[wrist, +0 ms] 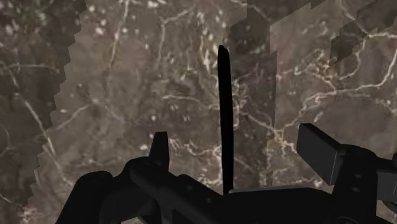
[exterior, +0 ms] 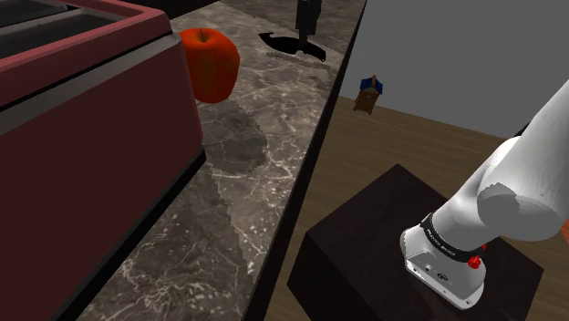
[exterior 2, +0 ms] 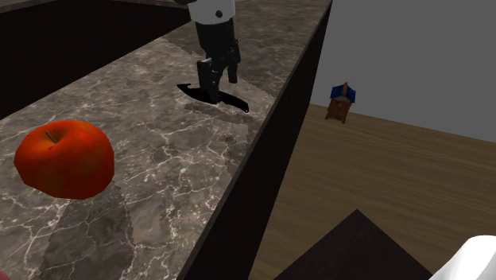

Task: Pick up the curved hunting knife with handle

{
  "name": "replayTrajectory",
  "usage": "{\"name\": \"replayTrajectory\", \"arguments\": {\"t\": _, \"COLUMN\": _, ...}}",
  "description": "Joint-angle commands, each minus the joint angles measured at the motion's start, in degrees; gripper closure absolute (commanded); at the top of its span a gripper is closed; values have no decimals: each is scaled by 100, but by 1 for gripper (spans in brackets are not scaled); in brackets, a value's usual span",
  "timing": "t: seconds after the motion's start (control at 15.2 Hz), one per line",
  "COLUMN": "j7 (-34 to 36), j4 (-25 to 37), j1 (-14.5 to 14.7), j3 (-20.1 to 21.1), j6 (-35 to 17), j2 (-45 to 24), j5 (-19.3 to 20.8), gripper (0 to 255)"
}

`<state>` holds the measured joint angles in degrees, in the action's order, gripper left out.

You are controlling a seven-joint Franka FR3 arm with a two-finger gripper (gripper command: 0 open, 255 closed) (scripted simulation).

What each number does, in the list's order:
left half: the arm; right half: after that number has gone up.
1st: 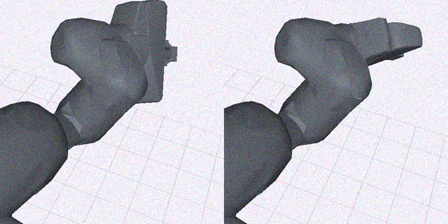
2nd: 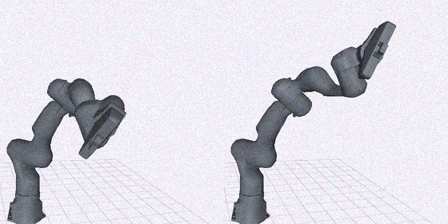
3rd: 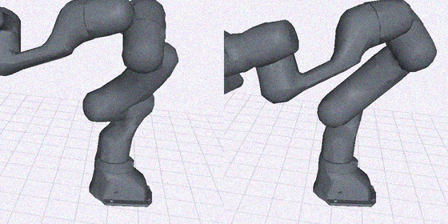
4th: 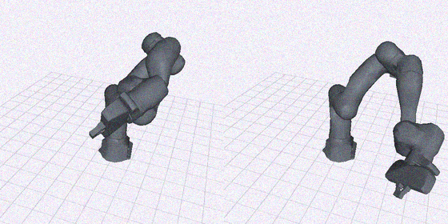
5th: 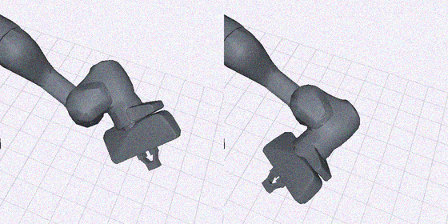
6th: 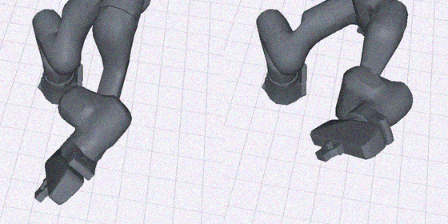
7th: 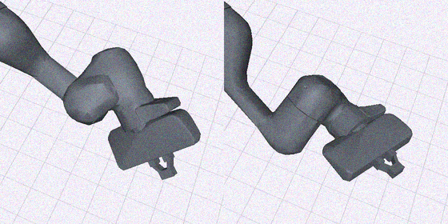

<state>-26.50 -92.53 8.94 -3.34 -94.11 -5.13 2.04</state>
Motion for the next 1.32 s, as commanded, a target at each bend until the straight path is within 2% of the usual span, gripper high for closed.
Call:
{"name": "replayTrajectory", "arguments": {"t": 0.0, "j7": -71, "j4": -28, "j1": 4, "j3": 8, "j6": -104, "j2": -92, "j5": 11, "gripper": 0}}
{"name": "replayTrajectory", "arguments": {"t": 0.33, "j7": -55, "j4": -471, "j1": 4, "j3": 9, "j6": -536, "j2": -81, "j5": 14, "gripper": 0}}
{"name": "replayTrajectory", "arguments": {"t": 0.46, "j7": -55, "j4": -472, "j1": 4, "j3": 9, "j6": -536, "j2": -81, "j5": 14, "gripper": 0}}
{"name": "replayTrajectory", "arguments": {"t": 0.53, "j7": -54, "j4": -471, "j1": 4, "j3": 9, "j6": -536, "j2": -82, "j5": 14, "gripper": 255}}
{"name": "replayTrajectory", "arguments": {"t": 1.12, "j7": -55, "j4": -472, "j1": 3, "j3": 9, "j6": -536, "j2": -81, "j5": 14, "gripper": 255}}
{"name": "replayTrajectory", "arguments": {"t": 1.25, "j7": -60, "j4": -320, "j1": 2, "j3": 10, "j6": -383, "j2": -79, "j5": 13, "gripper": 255}}
